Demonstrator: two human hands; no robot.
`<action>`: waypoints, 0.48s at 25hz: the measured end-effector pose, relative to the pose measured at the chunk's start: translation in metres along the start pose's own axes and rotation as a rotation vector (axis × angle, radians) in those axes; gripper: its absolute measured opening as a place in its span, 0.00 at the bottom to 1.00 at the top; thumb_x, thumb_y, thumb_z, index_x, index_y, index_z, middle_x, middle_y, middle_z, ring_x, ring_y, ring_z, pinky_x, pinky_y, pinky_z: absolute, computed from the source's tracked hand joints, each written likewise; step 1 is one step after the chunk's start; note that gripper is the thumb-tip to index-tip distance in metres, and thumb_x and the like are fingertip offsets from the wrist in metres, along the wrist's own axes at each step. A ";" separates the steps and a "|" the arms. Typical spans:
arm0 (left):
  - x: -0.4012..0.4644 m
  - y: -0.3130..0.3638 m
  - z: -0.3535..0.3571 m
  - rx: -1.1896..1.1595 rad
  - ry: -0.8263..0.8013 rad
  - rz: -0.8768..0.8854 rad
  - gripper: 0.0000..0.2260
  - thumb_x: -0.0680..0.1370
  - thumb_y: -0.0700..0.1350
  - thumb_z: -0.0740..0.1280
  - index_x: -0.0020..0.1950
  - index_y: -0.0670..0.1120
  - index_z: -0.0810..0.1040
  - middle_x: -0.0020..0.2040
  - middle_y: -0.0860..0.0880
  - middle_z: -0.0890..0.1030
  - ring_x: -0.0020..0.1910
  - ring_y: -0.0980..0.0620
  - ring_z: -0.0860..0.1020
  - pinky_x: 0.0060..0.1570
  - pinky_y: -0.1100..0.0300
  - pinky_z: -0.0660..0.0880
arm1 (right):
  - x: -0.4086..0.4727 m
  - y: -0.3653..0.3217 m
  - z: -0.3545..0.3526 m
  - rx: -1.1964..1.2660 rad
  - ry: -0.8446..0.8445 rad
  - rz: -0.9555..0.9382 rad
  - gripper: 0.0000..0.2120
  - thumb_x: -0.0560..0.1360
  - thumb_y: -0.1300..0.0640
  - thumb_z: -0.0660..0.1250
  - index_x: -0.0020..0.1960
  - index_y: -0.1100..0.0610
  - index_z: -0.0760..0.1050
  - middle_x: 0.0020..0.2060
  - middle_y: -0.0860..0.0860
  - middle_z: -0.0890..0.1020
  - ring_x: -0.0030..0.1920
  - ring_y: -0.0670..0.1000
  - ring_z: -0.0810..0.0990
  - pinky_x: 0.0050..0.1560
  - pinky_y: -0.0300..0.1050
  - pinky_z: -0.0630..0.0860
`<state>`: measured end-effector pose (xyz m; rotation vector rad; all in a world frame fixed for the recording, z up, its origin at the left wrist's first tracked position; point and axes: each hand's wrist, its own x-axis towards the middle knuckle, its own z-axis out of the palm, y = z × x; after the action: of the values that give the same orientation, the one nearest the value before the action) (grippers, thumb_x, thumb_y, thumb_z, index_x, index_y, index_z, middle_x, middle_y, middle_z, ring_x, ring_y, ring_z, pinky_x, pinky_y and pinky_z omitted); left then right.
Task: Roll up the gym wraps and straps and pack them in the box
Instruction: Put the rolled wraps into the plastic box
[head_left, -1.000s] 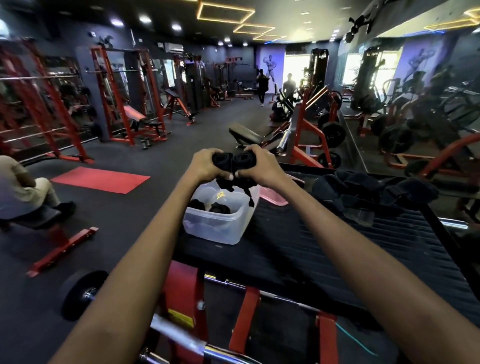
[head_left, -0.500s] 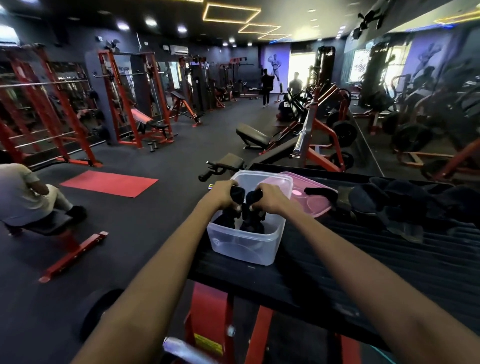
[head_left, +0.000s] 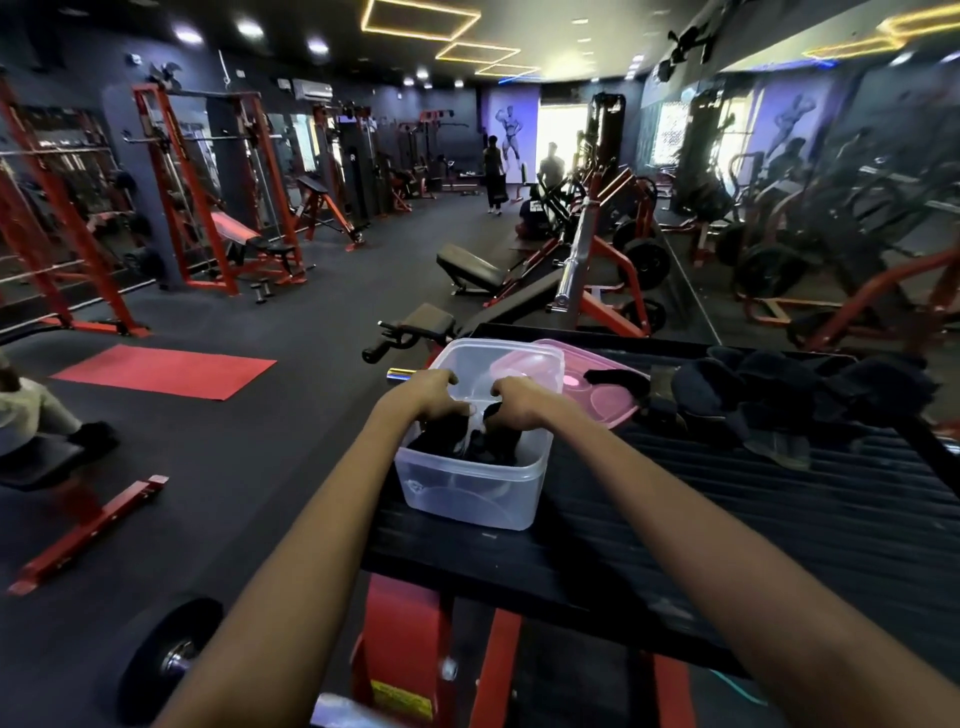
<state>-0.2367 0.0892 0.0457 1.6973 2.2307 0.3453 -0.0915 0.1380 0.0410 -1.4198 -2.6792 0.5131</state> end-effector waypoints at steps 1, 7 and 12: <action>-0.006 0.005 -0.003 -0.094 0.072 0.014 0.27 0.75 0.51 0.69 0.70 0.43 0.67 0.68 0.42 0.72 0.64 0.45 0.72 0.60 0.56 0.69 | -0.007 0.000 -0.003 0.106 0.080 -0.020 0.24 0.74 0.52 0.68 0.66 0.63 0.69 0.64 0.59 0.74 0.64 0.58 0.72 0.63 0.48 0.70; -0.060 0.064 0.018 -0.906 0.456 0.147 0.13 0.77 0.42 0.66 0.62 0.42 0.75 0.54 0.48 0.78 0.51 0.54 0.76 0.53 0.64 0.72 | -0.053 0.025 -0.005 0.813 0.557 -0.060 0.16 0.75 0.55 0.68 0.60 0.60 0.74 0.56 0.56 0.79 0.56 0.52 0.77 0.52 0.40 0.72; -0.069 0.136 0.074 -1.226 0.324 0.220 0.05 0.78 0.44 0.64 0.53 0.48 0.76 0.53 0.46 0.80 0.52 0.52 0.77 0.57 0.59 0.72 | -0.100 0.092 -0.001 0.965 0.756 -0.031 0.09 0.75 0.60 0.67 0.54 0.61 0.76 0.48 0.52 0.80 0.44 0.43 0.77 0.42 0.24 0.71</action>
<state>-0.0705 0.0586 0.0361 1.1641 1.3510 1.6904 0.0389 0.1047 0.0221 -0.9683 -1.4966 0.8680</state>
